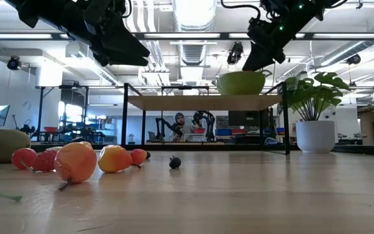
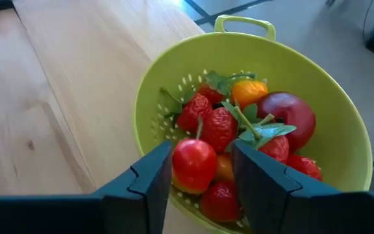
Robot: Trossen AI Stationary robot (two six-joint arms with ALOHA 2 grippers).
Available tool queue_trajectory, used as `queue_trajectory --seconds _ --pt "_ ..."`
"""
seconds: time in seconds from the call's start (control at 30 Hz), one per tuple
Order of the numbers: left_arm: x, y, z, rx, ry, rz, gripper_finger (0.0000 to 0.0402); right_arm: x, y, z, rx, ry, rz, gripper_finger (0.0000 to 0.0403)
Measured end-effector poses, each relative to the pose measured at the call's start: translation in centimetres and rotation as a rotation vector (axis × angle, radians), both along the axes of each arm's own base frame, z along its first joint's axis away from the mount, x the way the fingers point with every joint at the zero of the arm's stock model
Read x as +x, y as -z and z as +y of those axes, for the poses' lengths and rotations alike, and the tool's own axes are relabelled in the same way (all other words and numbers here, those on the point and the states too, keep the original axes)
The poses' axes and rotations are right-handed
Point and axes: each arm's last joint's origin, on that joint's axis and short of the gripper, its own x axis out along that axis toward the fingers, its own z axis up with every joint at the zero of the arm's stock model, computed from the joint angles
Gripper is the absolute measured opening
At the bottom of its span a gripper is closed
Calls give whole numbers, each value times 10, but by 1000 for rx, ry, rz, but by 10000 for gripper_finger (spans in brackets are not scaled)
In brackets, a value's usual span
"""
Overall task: Build produce basket
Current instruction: Put the red cherry into the green basket, then put the blueberry into the green basket
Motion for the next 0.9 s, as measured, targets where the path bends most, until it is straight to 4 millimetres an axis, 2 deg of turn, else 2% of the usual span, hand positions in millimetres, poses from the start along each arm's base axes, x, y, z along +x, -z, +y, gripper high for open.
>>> queue_trajectory --seconds 0.27,0.5,0.73,0.9 --pt "0 0 0 0 0 0 238 0 -3 1 -16 -7 -2 188" --pt "0 0 0 0 0 0 238 3 -22 9 -45 -52 -56 194" --pt "0 0 0 2 1 1 238 19 -28 42 -41 -196 -85 172" --pt "0 0 0 3 1 1 238 30 -17 81 6 -329 -76 158"
